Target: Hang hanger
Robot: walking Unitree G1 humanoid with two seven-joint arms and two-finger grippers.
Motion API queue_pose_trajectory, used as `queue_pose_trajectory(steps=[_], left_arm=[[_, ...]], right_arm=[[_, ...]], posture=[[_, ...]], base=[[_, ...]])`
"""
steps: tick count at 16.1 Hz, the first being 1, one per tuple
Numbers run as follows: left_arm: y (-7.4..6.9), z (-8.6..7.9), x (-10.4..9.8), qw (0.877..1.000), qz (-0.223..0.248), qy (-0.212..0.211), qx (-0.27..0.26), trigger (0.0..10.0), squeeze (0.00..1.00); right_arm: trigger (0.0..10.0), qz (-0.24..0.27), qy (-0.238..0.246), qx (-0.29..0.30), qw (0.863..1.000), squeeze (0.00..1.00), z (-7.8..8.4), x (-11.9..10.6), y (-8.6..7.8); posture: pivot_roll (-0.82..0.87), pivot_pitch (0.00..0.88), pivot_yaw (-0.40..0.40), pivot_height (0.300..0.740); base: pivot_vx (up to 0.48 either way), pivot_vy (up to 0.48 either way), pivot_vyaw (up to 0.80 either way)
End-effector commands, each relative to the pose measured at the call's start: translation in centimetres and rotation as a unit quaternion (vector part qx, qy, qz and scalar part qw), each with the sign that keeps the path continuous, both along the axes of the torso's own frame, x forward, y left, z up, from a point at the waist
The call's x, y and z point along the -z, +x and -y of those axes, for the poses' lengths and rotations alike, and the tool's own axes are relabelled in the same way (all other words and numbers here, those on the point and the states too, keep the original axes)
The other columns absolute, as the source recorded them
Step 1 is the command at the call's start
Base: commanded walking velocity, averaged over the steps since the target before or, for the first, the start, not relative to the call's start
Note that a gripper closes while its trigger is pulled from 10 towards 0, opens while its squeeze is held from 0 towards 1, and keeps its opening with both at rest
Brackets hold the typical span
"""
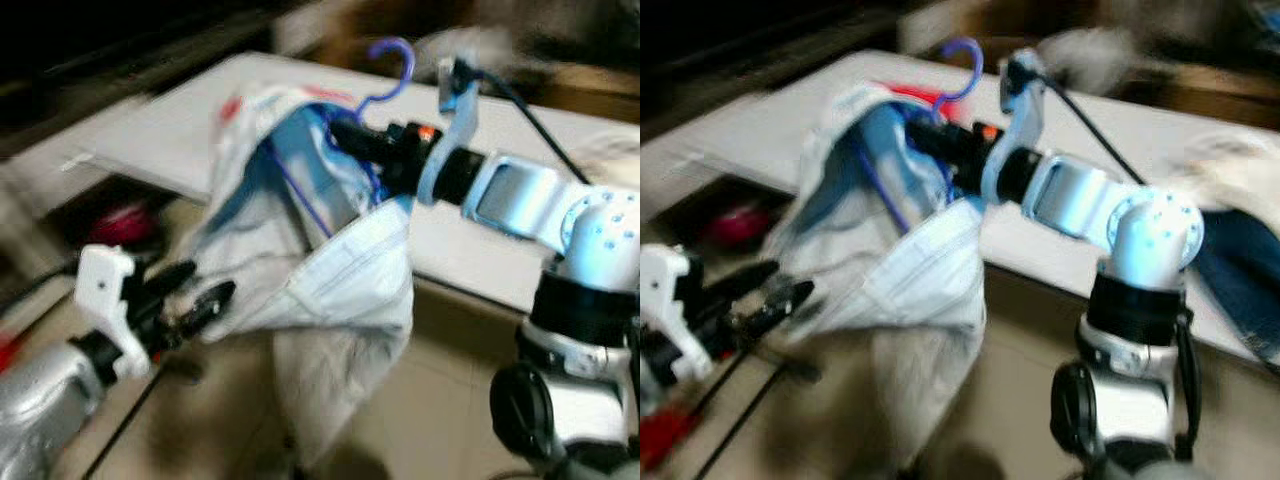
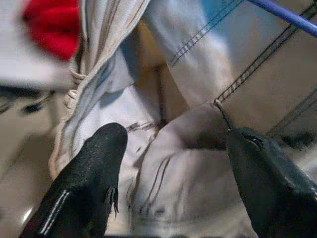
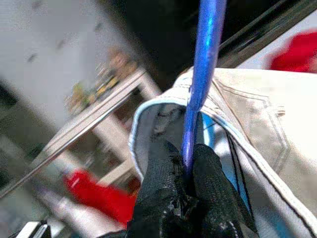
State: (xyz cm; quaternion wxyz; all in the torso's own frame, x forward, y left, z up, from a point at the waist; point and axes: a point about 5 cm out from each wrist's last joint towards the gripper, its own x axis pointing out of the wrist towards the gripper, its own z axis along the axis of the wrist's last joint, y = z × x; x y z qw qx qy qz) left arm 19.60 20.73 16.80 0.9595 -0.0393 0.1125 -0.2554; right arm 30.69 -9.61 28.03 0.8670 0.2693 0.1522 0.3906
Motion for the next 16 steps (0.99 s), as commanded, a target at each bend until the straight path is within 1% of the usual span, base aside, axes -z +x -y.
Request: queue_pose_trajectory(steps=[1, 4, 5, 6, 7, 8, 9, 10, 12, 13, 14, 16], left_arm=[[-0.1, 0.0, 0.0, 1.000, -0.001, 0.011, -0.003, 10.0, 0.00], [-0.2, 0.3, -0.1, 1.000, 0.000, 0.016, 0.000, 10.0, 0.00], [-0.3, 0.4, -0.1, 1.000, 0.000, 0.018, 0.000, 10.0, 0.00], [-0.3, 0.4, -0.1, 1.000, 0.001, 0.019, 0.000, 10.0, 0.00], [-0.2, 0.6, -0.1, 1.000, 0.002, 0.024, -0.006, 10.0, 0.00], [-0.2, 0.6, 0.0, 1.000, 0.002, 0.026, -0.009, 10.0, 0.00], [0.1, 0.6, 0.2, 0.999, 0.004, 0.036, -0.028, 10.0, 0.00], [0.6, 0.6, 0.7, 0.997, 0.000, 0.046, -0.059, 10.0, 0.00], [1.2, 1.1, 1.1, 0.994, 0.012, 0.074, -0.080, 10.0, 0.00], [1.8, 1.5, 1.8, 0.991, 0.014, 0.080, -0.104, 10.0, 0.00], [2.2, 2.0, 2.3, 0.989, 0.020, 0.084, -0.118, 10.0, 0.00], [2.8, 2.7, 3.1, 0.988, 0.016, 0.081, -0.133, 10.0, 0.00]], right_arm=[[10.0, 0.015, 0.003, -0.021, 1.000, 0.00, -0.5, -0.5, -0.7], [10.0, 0.003, -0.012, -0.015, 1.000, 0.00, -0.4, 0.7, -0.9], [10.0, -0.003, -0.033, -0.009, 0.999, 0.00, -0.4, 1.7, -0.9], [10.0, -0.005, -0.043, -0.006, 0.999, 0.00, -0.3, 2.1, -0.9], [10.0, -0.014, -0.069, 0.004, 0.998, 0.00, -0.1, 3.5, -0.9], [10.0, -0.018, -0.078, 0.008, 0.997, 0.00, 0.0, 4.0, -0.8], [10.0, -0.020, -0.101, 0.018, 0.995, 0.00, 0.3, 5.0, -0.8], [10.0, -0.031, -0.119, 0.031, 0.992, 0.00, 0.7, 6.4, -0.7], [10.0, -0.045, -0.134, 0.049, 0.989, 0.00, 1.2, 8.3, -0.6], [10.0, -0.049, -0.155, 0.065, 0.985, 0.00, 1.5, 9.9, -0.7], [10.0, -0.045, -0.170, 0.076, 0.982, 0.00, 1.9, 11.0, -0.7], [10.0, -0.032, -0.185, 0.096, 0.977, 0.00, 2.6, 12.1, -0.7]], posture=[[-0.04, 0.000, 0.064, 0.740], [-0.03, 0.000, 0.056, 0.740], [-0.03, 0.000, 0.055, 0.740], [-0.03, 0.000, 0.053, 0.740], [-0.02, 0.000, 0.044, 0.740], [-0.02, 0.000, 0.044, 0.740], [-0.01, 0.000, 0.039, 0.740], [0.00, 0.000, 0.039, 0.740], [0.01, 0.000, 0.047, 0.740], [0.01, 0.000, 0.054, 0.740], [0.01, 0.000, 0.060, 0.740], [-0.01, 0.000, 0.077, 0.740]], base=[[0.000, 0.000, 0.80], [0.000, 0.000, 0.80], [0.000, 0.000, 0.80], [0.000, 0.000, 0.80], [0.000, 0.000, 0.80], [0.000, 0.000, 0.80], [0.000, 0.000, 0.80], [0.000, 0.000, 0.80], [0.000, 0.000, 0.80], [0.000, 0.000, 0.80], [0.000, 0.000, 0.80], [0.000, 0.000, 0.80]])
